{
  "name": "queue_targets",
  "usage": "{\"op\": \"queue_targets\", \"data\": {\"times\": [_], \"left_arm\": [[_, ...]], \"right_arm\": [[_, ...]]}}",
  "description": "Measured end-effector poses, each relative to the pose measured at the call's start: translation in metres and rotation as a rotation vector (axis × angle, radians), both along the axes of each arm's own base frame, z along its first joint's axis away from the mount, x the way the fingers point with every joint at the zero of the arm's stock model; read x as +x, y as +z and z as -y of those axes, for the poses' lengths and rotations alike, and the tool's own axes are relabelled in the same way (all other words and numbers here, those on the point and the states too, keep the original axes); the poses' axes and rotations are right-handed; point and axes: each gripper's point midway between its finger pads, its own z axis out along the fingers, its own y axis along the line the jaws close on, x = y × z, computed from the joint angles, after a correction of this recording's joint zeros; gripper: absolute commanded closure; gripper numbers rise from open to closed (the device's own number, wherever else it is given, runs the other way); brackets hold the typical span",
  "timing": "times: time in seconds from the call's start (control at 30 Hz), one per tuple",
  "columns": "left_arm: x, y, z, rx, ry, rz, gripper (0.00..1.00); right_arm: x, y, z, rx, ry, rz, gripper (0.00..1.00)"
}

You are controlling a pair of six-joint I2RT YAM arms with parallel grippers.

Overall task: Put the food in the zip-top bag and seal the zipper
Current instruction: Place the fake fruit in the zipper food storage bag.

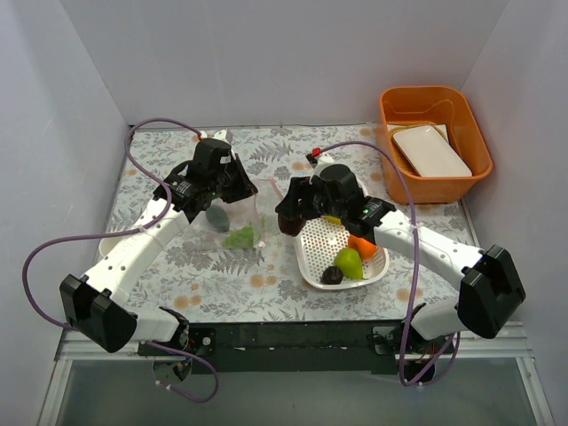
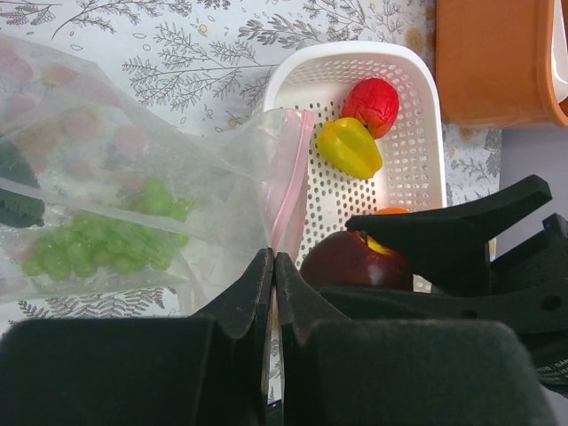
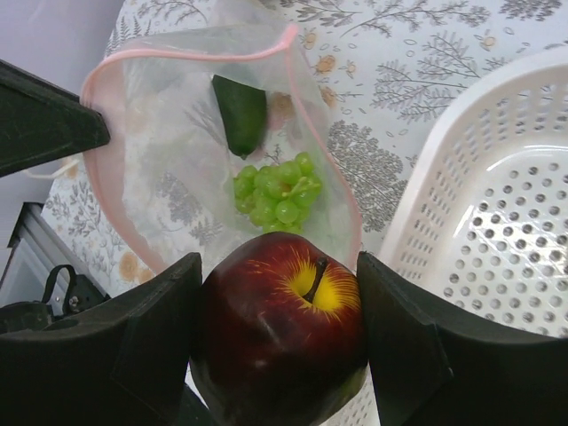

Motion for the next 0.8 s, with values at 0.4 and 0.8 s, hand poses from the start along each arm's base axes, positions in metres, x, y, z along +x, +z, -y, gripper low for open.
{"op": "queue_targets", "data": {"times": [0.4,0.8], "left_arm": [[-0.003,-0.005,0.002,-0.002,-0.012,-0.016,1.00],[-0.001,0.000,0.000,-0.012,0.004,-0.010,1.00]], "right_arm": [[0.015,-0.003,-0.048,0.025,0.070,0.006,0.36],[0.034,-0.007,-0.057,-0.013,0.068,0.045,0.02]]}}
